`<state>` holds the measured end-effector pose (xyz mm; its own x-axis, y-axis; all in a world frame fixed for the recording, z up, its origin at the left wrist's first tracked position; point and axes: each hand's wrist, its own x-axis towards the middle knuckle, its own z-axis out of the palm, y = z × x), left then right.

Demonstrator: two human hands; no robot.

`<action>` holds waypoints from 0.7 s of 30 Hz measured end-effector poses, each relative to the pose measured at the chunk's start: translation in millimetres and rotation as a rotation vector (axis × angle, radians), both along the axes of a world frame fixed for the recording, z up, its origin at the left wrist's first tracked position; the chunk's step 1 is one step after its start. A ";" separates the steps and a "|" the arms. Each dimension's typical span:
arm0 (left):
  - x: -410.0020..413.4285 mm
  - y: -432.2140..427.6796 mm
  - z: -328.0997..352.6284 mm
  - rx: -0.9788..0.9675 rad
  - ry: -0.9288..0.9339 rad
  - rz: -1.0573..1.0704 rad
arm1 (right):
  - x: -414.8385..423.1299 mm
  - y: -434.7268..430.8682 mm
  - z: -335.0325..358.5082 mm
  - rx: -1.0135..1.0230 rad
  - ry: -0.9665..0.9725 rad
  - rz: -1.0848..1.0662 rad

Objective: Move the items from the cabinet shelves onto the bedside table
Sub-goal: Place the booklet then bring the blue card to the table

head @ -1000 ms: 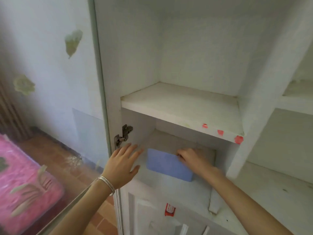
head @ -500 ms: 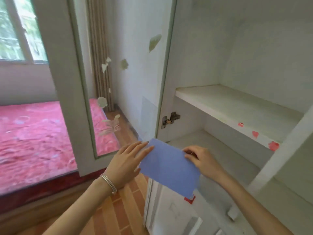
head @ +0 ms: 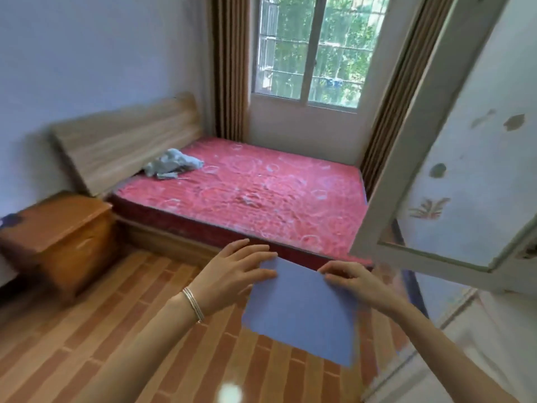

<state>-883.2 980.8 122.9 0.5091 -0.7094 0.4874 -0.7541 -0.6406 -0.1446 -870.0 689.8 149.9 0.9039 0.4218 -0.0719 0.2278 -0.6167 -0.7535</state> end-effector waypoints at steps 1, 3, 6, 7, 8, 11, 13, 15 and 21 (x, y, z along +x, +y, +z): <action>-4.1 25.9 -2.0 -0.024 -0.018 0.002 | 6.2 25.2 -3.6 0.017 0.027 0.044; -12.8 75.4 -3.1 -0.090 -0.043 0.020 | 18.2 77.8 -9.6 0.026 0.073 0.122; -22.1 147.2 -0.2 -0.149 -0.113 0.078 | 35.8 165.3 -20.7 0.020 0.084 0.178; -23.3 172.6 0.1 -0.152 -0.143 0.107 | 40.9 197.7 -24.2 0.026 0.092 0.196; -24.4 198.2 -0.3 -0.153 -0.163 0.148 | 44.9 230.3 -26.7 0.029 0.104 0.218; -29.9 270.5 -4.9 -0.191 -0.120 0.294 | 52.7 321.7 -27.0 0.067 0.122 0.285; -33.2 316.2 -11.4 -0.205 -0.042 0.401 | 52.7 374.7 -22.9 0.079 0.116 0.360; -36.8 359.8 -19.1 -0.200 0.037 0.499 | 53.6 421.3 -19.5 0.062 0.097 0.428; -53.7 455.5 -40.4 -0.244 0.153 0.739 | 52.7 538.6 -16.4 -0.041 0.007 0.646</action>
